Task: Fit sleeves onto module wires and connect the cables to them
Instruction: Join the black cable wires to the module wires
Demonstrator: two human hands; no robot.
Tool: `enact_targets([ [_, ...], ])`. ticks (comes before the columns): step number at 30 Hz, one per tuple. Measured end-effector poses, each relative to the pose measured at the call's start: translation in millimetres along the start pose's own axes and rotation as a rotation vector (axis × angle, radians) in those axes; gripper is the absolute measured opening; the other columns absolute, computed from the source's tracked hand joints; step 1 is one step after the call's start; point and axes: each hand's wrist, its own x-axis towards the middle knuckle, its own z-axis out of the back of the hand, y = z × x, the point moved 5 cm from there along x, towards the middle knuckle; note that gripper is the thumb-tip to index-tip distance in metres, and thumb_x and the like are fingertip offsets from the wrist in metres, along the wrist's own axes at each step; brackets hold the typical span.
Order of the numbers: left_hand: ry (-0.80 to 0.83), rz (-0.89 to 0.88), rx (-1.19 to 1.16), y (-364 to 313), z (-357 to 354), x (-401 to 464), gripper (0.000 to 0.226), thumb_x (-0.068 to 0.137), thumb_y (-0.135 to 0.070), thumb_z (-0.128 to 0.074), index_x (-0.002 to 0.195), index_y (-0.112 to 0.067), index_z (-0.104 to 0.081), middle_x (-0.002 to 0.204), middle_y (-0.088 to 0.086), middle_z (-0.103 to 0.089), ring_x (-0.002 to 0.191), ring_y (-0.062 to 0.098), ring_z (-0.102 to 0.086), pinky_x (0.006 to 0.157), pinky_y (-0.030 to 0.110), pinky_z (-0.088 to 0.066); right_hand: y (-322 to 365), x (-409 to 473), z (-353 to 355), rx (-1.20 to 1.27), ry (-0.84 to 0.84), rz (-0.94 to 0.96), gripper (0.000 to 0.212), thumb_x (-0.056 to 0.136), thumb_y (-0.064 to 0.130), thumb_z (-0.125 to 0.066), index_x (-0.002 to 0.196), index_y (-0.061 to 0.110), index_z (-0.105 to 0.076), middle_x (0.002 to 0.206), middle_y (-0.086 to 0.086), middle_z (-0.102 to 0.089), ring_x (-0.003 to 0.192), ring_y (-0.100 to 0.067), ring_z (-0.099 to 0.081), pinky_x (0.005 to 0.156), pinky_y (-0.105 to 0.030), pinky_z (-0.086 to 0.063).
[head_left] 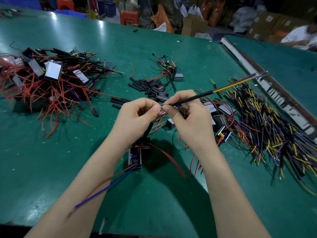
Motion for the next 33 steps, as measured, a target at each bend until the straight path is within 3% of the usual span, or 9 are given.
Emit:
enact_targets([
  [4, 0.075, -0.067, 0.179, 0.6, -1.5, 0.6, 0.025, 0.090, -0.007, -0.061, 0.072, -0.025, -0.062, 0.064, -0.008, -0.058, 0.061, 0.004, -0.049, 0.064, 0.019, -0.041, 0.1, 0.0, 1.7, -0.048, 0.024, 0.024, 0.038, 0.084, 0.002, -0.068, 0.083, 0.035, -0.049, 0.085, -0.002, -0.069, 0.066, -0.008, -0.059, 0.067, -0.023, -0.045],
  [7, 0.120, -0.123, 0.245, 0.9, -4.1, 0.1, 0.024, 0.090, -0.004, -0.061, 0.074, -0.021, -0.063, 0.063, -0.012, -0.055, 0.059, -0.002, -0.046, 0.062, 0.015, -0.038, -2.5, -1.9, 0.6, -0.086, 0.054, 0.044, 0.022, 0.085, 0.003, -0.067, 0.087, 0.021, -0.055, 0.086, -0.003, -0.069, 0.072, -0.016, -0.062, 0.070, -0.036, -0.050],
  [11, 0.095, -0.119, 0.243, 2.6, -6.6, 0.7, 0.024, 0.092, -0.007, -0.058, 0.074, -0.023, -0.061, 0.061, -0.015, -0.056, 0.060, -0.001, -0.047, 0.063, 0.018, -0.039, -4.7, 0.0, 0.8, -0.076, 0.057, 0.020, 0.022, 0.086, 0.008, -0.067, 0.088, 0.024, -0.052, 0.080, 0.010, -0.063, 0.064, 0.000, -0.054, 0.065, -0.019, -0.040],
  [13, 0.072, -0.091, 0.155, 1.4, -7.6, 0.5, 0.021, 0.095, -0.010, -0.055, 0.077, -0.018, -0.062, 0.065, -0.008, -0.058, 0.062, 0.006, -0.049, 0.064, 0.022, -0.041, -5.8, 2.3, 4.5, 0.042, 0.028, -0.049, 0.028, 0.086, 0.012, -0.069, 0.091, 0.031, -0.048, 0.080, 0.012, -0.064, 0.068, -0.001, -0.057, 0.067, -0.020, -0.043],
  [16, 0.019, 0.016, -0.090, 2.1, -2.9, 1.3, 0.021, 0.096, -0.009, -0.052, 0.080, -0.017, -0.064, 0.062, -0.012, -0.063, 0.056, -0.001, -0.051, 0.058, 0.010, -0.040, -12.0, 3.5, 9.7, 0.129, 0.059, -0.152, 0.022, 0.089, 0.022, -0.068, 0.100, 0.027, -0.050, 0.081, 0.007, -0.071, 0.073, -0.014, -0.062, 0.073, -0.036, -0.049],
  [18, 0.012, 0.101, -0.166, 5.5, -0.7, 2.2, 0.022, 0.096, -0.011, -0.051, 0.080, -0.017, -0.064, 0.061, -0.013, -0.063, 0.054, -0.002, -0.050, 0.055, 0.010, -0.038, -15.6, 3.5, 9.2, 0.170, 0.100, -0.187, 0.020, 0.090, 0.017, -0.067, 0.099, 0.026, -0.052, 0.089, 0.001, -0.071, 0.078, -0.012, -0.062, 0.078, -0.038, -0.050],
  [21, 0.065, 0.233, -0.307, 11.5, -5.1, 2.6, 0.024, 0.097, -0.012, -0.048, 0.078, -0.016, -0.062, 0.060, -0.012, -0.059, 0.052, -0.001, -0.048, 0.056, 0.015, -0.036, -15.5, 2.9, 3.6, 0.229, 0.159, -0.204, 0.025, 0.089, 0.008, -0.065, 0.101, 0.025, -0.052, 0.094, 0.005, -0.067, 0.083, 0.000, -0.061, 0.082, -0.028, -0.049],
  [24, 0.141, 0.320, -0.446, 11.6, -11.1, 0.8, 0.023, 0.096, -0.012, -0.045, 0.078, -0.015, -0.059, 0.059, -0.010, -0.057, 0.051, 0.000, -0.048, 0.051, 0.012, -0.036, -14.0, 2.2, -0.2, 0.275, 0.182, -0.208, 0.020, 0.090, 0.007, -0.063, 0.097, 0.025, -0.057, 0.092, 0.005, -0.067, 0.082, -0.003, -0.061, 0.077, -0.021, -0.048],
  [33, 0.185, 0.362, -0.352, 14.1, -15.2, -2.2, 0.026, 0.096, -0.017, -0.046, 0.073, -0.020, -0.057, 0.059, -0.011, -0.056, 0.051, 0.001, -0.047, 0.045, 0.013, -0.032, -15.1, 0.6, -0.7, 0.372, 0.138, -0.315, 0.015, 0.092, 0.008, -0.061, 0.085, 0.021, -0.058, 0.065, 0.007, -0.066, 0.052, 0.000, -0.056, 0.050, -0.009, -0.040],
])
